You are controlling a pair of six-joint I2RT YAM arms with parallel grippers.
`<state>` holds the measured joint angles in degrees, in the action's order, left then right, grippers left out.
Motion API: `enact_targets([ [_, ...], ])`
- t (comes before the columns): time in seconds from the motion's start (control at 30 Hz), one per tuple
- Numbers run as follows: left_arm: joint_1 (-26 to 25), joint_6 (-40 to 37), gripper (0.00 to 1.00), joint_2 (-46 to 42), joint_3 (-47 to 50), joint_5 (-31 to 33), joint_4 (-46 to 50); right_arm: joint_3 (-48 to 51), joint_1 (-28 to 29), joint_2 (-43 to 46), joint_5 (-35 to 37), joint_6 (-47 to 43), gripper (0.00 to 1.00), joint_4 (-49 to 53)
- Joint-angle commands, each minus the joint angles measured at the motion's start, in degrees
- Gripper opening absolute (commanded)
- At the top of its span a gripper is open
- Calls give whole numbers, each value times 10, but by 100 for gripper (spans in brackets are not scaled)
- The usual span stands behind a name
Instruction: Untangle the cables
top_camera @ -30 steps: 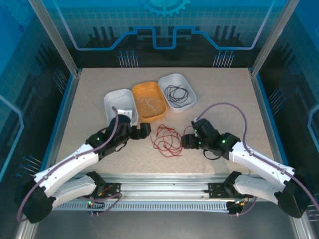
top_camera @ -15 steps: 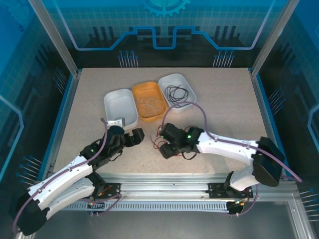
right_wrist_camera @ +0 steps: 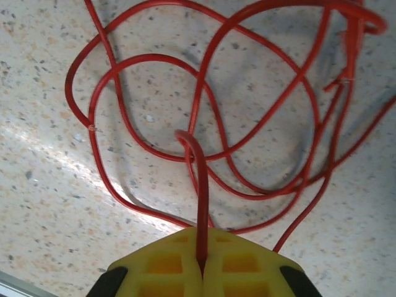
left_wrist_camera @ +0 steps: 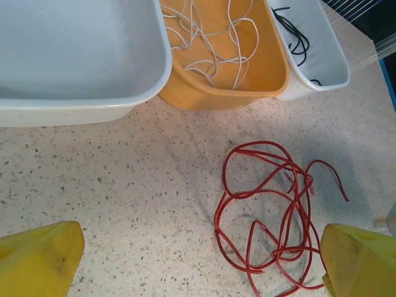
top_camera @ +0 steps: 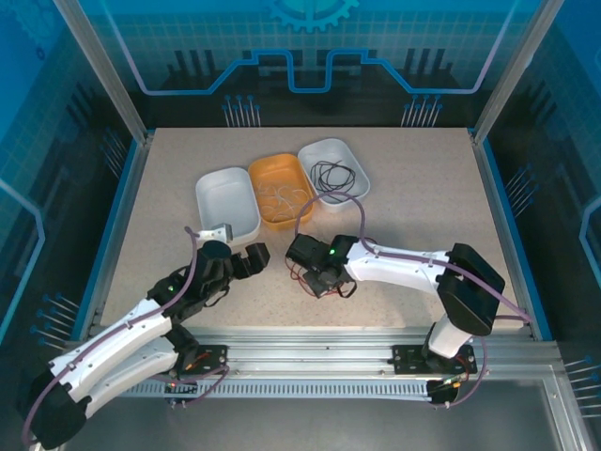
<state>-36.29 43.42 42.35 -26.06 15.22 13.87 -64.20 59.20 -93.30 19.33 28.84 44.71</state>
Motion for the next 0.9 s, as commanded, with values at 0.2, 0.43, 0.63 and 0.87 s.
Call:
enact_targets([
  [0.2, -1, -14, 99, -5, -1, -11, -9, -46, -2, 130, 124, 27, 0, 133],
  [0.43, -1, -23, 99, -5, -4, -28, -24, -70, -9, 226, 140, 20, 0, 161],
  [0.63, -1, -51, 99, -5, -5, -67, -61, -80, -37, 303, 98, -13, 0, 110],
  [0.87, -2, -97, 99, 1, -4, -131, -111, -62, -107, 348, 62, -12, 0, 49],
])
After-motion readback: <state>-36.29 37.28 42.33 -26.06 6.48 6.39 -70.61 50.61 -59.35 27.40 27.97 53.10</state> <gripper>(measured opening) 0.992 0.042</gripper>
